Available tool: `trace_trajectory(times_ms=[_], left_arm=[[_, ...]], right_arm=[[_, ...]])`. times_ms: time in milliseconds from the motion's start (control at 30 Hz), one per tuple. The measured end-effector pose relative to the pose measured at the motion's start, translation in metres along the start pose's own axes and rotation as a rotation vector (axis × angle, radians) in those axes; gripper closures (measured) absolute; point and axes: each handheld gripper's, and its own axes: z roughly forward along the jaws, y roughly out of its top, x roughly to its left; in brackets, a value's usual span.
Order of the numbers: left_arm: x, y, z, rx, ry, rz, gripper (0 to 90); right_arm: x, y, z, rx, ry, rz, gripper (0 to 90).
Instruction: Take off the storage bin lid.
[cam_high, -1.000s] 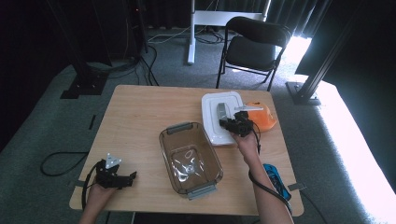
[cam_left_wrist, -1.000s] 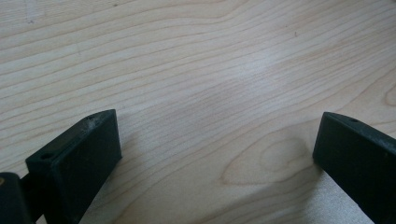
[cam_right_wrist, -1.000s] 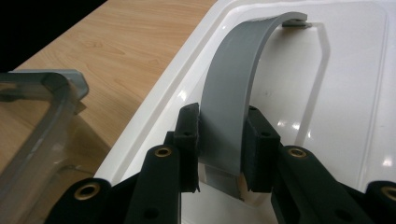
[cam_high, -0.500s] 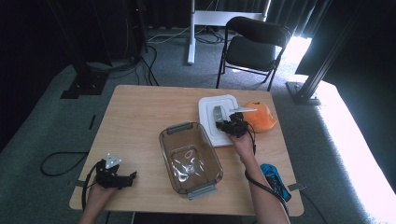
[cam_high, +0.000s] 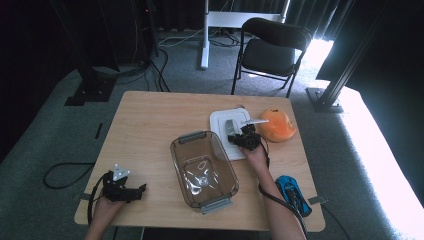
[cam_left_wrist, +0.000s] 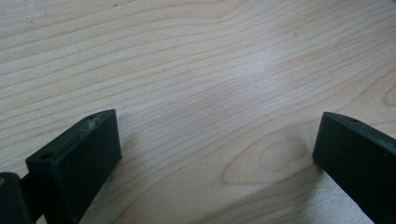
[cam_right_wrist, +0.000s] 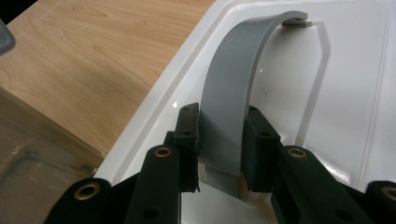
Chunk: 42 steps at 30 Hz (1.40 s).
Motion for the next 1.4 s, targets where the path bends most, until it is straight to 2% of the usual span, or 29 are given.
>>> trace_trajectory(times_ms=[433,567,600,700,733,800,933,1033,1167,1200,1267,1333,1367,1400], left_arm=[[0.0,0.0,0.0,0.0,0.0,0.0,1.3],[0.0,0.0,0.0,0.0,0.0,0.0,1.3],[0.0,0.0,0.0,0.0,0.0,0.0,1.3],[0.0,0.0,0.0,0.0,0.0,0.0,1.3],[0.0,0.0,0.0,0.0,0.0,0.0,1.3],[0.0,0.0,0.0,0.0,0.0,0.001,1.3],[0.0,0.0,0.0,0.0,0.0,0.0,1.3],[0.0,0.0,0.0,0.0,0.0,0.0,1.3],[0.0,0.0,0.0,0.001,0.001,0.0,1.3],[0.0,0.0,0.0,0.001,0.001,0.0,1.3],[0.0,0.0,0.0,0.0,0.001,0.0,1.3],[0.0,0.0,0.0,0.001,0.001,0.0,1.3],[0.0,0.0,0.0,0.001,0.001,-0.001,1.3],[0.0,0.0,0.0,0.001,0.002,-0.001,1.3]], right_arm=[[-0.006,-0.013,0.011,0.022,0.005,0.036,69.8],[-0.007,-0.013,0.009,0.023,-0.006,0.047,61.3],[-0.006,-0.01,0.004,-0.002,0.015,0.067,50.6],[-0.003,-0.008,-0.002,-0.002,0.013,0.043,43.7],[-0.002,-0.007,-0.004,0.003,0.018,0.036,42.0],[0.001,-0.006,-0.009,-0.004,-0.001,0.019,39.5],[0.003,-0.006,-0.016,-0.013,0.003,0.025,35.8],[0.005,-0.005,-0.023,-0.007,0.022,0.034,28.3],[0.011,-0.005,-0.035,-0.005,0.007,0.001,19.9],[0.012,-0.006,-0.039,-0.013,-0.018,-0.008,17.0],[0.013,-0.006,-0.045,-0.025,-0.015,-0.013,14.4],[0.013,-0.007,-0.052,-0.037,-0.031,-0.01,14.8],[0.012,-0.007,-0.055,-0.042,-0.02,-0.007,15.3],[0.012,-0.007,-0.059,-0.046,-0.028,-0.005,15.3]])
